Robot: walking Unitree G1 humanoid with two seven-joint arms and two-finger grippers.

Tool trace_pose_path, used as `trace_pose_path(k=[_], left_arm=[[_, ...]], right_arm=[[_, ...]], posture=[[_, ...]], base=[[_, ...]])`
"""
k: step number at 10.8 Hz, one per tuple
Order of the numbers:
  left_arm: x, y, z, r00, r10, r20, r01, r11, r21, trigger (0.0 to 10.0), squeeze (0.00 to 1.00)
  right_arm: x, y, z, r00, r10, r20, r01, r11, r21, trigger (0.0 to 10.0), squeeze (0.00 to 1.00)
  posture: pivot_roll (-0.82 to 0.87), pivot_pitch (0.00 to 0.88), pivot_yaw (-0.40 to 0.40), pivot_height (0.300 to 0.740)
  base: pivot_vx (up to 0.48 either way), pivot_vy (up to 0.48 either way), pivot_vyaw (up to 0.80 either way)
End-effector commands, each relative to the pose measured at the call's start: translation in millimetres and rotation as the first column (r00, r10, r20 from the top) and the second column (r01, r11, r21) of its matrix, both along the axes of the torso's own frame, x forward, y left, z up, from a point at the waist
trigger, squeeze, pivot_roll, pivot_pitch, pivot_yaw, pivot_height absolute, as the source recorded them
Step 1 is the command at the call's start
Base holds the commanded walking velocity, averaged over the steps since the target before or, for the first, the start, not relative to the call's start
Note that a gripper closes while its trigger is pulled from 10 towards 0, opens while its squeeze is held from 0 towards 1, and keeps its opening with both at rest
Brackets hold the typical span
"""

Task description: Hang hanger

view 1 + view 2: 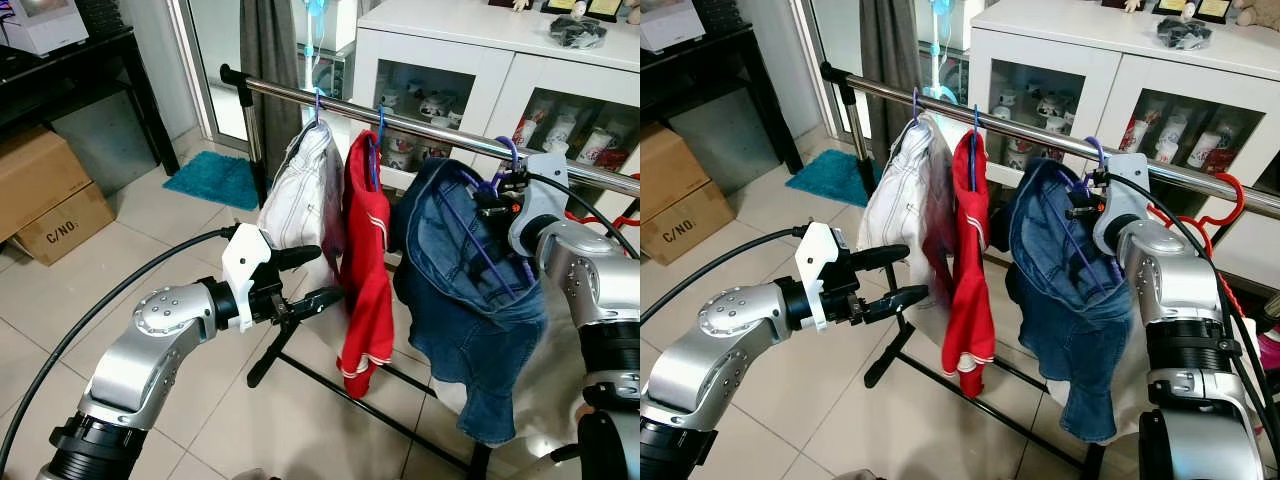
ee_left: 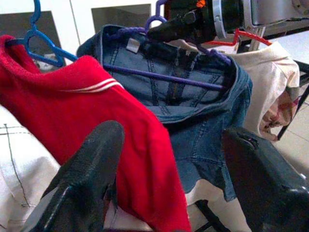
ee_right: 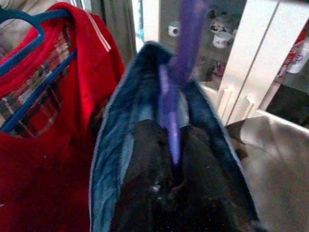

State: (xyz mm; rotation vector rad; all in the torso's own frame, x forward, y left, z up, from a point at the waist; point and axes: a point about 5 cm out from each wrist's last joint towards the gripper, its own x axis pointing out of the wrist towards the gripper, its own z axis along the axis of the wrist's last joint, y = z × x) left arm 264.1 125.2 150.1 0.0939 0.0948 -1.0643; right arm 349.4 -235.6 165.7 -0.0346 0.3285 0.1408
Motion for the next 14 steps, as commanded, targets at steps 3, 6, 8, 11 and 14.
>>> trace_pose_path(k=[3, 6, 8, 11, 14], left_arm=[[1.1, 1.4, 0, 1.000, 0.005, 0.006, -0.005, 1.000, 0.008, 10.0, 0.00], [3.3, 2.1, 0, 0.999, 0.049, 0.024, -0.050, 0.998, 0.025, 10.0, 0.00], [15.4, 6.0, -1, 0.972, 0.225, 0.067, -0.227, 0.973, 0.032, 10.0, 0.00], [13.6, 7.3, -11, 0.956, 0.286, 0.060, -0.289, 0.956, 0.058, 10.0, 0.00], [10.5, 11.4, -15, 0.951, 0.307, 0.028, -0.308, 0.950, 0.047, 10.0, 0.00]], right_arm=[[0.9, 6.9, 3, 1.000, 0.015, 0.019, -0.015, 1.000, 0.009, 0.0, 0.00], [-3.2, 5.7, 18, 0.996, -0.002, 0.088, 0.001, 1.000, 0.017, 0.0, 0.00], [-21.6, 5.7, 37, 0.987, -0.025, 0.159, 0.021, 0.999, 0.026, 0.0, 0.00], [-58.3, 30.8, 10, 0.992, -0.046, 0.120, 0.029, 0.990, 0.140, 0.0, 0.00], [-95.9, 72.5, -34, 0.998, -0.010, 0.066, -0.005, 0.975, 0.223, 10.0, 0.00]], posture=[[-0.13, 0.000, 0.013, 0.740], [-0.12, 0.000, 0.012, 0.740], [-0.12, 0.000, -0.001, 0.740], [-0.13, 0.000, 0.015, 0.740], [-0.14, 0.000, 0.029, 0.740]], base=[[0.000, 0.000, 0.00], [0.000, 0.000, 0.00], [0.000, 0.000, 0.00], [0.000, 0.000, 0.00], [-0.096, 0.000, 0.00]])
